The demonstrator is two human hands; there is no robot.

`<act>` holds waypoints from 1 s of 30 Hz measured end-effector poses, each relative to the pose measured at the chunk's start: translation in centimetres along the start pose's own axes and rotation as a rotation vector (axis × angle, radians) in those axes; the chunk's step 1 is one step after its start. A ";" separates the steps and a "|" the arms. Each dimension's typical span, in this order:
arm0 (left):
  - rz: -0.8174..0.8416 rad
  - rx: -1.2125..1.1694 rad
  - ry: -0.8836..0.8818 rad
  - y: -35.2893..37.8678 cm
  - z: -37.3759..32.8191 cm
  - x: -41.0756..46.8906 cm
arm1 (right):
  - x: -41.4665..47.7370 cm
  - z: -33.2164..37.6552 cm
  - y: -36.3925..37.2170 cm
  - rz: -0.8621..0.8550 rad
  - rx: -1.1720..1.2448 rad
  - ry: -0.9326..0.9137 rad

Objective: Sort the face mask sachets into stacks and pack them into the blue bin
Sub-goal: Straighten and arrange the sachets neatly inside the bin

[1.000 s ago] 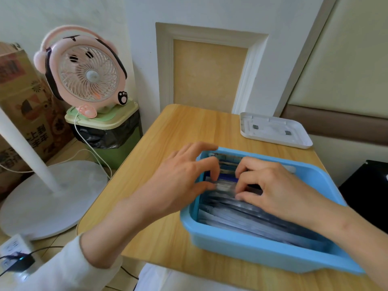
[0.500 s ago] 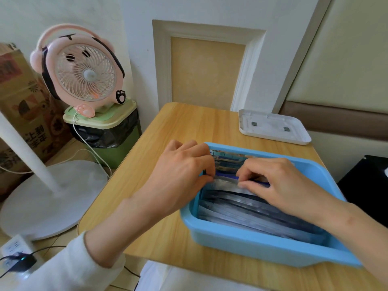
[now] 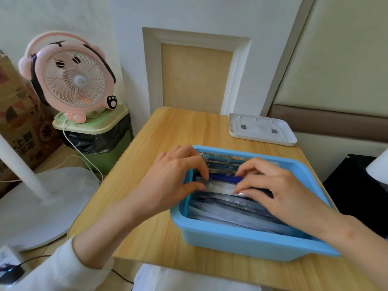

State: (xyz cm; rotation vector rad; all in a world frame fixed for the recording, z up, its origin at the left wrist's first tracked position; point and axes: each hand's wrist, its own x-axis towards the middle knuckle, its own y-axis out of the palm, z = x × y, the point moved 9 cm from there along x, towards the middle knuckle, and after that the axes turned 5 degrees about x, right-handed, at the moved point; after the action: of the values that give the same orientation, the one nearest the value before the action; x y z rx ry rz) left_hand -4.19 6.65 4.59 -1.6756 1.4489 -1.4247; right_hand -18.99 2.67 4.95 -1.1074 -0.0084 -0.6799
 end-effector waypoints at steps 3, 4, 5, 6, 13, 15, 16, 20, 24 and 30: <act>0.036 -0.016 0.027 0.4 0.5 -0.3 | -0.5 -1.0 -0.1 -0.002 0.083 0.048; 0.044 -0.032 0.036 0.4 0.6 -0.4 | -0.5 -1.2 -0.1 -0.005 0.100 0.060; 0.057 -0.050 0.046 0.4 0.5 -0.4 | -0.5 -1.3 -0.1 -0.014 0.113 0.078; 0.071 -0.057 0.052 0.5 0.4 -0.4 | -0.5 -1.5 -0.2 -0.024 0.119 0.099; 0.164 -0.043 0.070 1.0 0.0 -0.2 | 0.2 -2.5 -0.4 -0.041 0.115 0.212; 0.180 -0.026 0.085 1.2 0.0 -0.2 | 0.3 -2.5 -0.4 -0.018 0.121 0.213; 0.186 -0.021 0.091 1.2 0.0 -0.2 | 0.3 -2.4 -0.4 -0.008 0.122 0.210; 0.171 0.044 0.118 1.0 0.0 -0.1 | 0.3 -2.2 -0.4 -0.003 0.096 0.179; 0.139 0.092 0.128 0.7 -0.3 0.4 | 0.2 -2.1 -0.5 -0.041 0.092 0.173; 0.153 -0.025 0.104 1.0 0.4 0.9 | 0.1 -2.0 -0.9 -0.096 0.145 0.159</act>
State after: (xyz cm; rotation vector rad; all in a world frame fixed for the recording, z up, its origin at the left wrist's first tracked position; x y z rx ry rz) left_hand -4.28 5.44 3.92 -1.4886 1.6209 -1.4326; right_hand -20.01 0.71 4.74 -0.9161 0.0251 -0.8386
